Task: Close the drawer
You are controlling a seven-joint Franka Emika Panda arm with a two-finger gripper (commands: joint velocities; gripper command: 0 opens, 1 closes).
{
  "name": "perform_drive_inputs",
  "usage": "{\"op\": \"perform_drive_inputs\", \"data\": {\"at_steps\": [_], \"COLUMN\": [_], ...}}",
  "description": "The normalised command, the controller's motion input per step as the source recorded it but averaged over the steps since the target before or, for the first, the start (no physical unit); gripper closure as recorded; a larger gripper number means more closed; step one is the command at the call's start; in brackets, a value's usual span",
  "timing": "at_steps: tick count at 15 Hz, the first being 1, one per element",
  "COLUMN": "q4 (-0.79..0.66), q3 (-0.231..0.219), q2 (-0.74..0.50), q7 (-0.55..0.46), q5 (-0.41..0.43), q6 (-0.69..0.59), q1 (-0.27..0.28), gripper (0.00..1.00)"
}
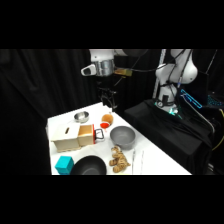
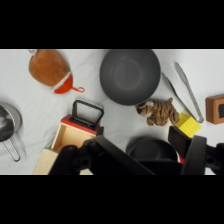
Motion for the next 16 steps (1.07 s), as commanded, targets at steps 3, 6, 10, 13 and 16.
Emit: {"op": "perform_drive_inputs", "data": {"at_steps": [3,6,10,13,16], "q4": [0.01,-0.06,-0.17,-0.24,-0.20], "q3": [-0.013,-0.059,-0.082,-0.047,-0.012], "q2": [0.03,0.01,-0.06,-0.08,0.01], "q7": [0.04,0.06,0.06,0.15,0.17], "q5": [0.019,0.060,0.104,0.086,0.096], "q6": [0.06,0.18,0.31,0.47,0.48], "q1": [-0.044,-0.090,-0.114,-0.077,-0.038], "gripper": [0.00,0.00,0.00,0.00,0.00]}}
